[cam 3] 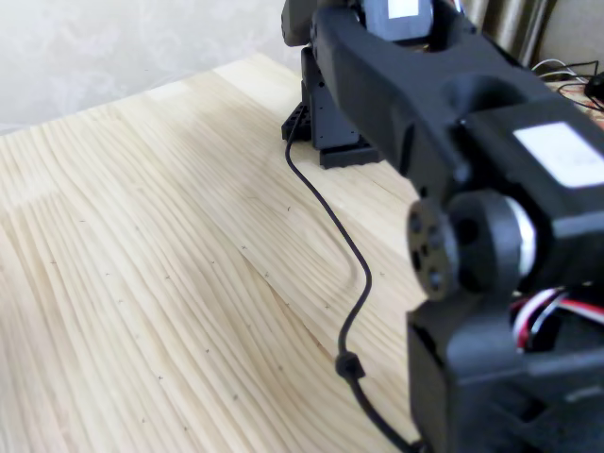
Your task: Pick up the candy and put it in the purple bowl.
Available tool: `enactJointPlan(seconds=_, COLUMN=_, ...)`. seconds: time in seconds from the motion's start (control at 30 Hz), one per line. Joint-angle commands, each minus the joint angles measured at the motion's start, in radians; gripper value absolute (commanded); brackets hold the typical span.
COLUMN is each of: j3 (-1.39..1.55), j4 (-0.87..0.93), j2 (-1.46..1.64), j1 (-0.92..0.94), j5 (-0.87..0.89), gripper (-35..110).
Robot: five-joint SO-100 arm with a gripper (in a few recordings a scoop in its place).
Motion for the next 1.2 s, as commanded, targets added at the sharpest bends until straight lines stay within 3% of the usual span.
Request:
enactJointPlan(seconds=0.0, j3=0.0, j4=-0.011, j2=0.192, j1=-0.002, j5=0.009, gripper=10)
enactJointPlan(seconds=0.67, j3=-0.005, j4=-0.023, j2=0.195, j1=0.025, j5=-0.008, gripper=1)
enactJointPlan(seconds=1.17, j3=0.026, j4=0.052, j2=0.465, j1=0.006, j5=0.066, gripper=1)
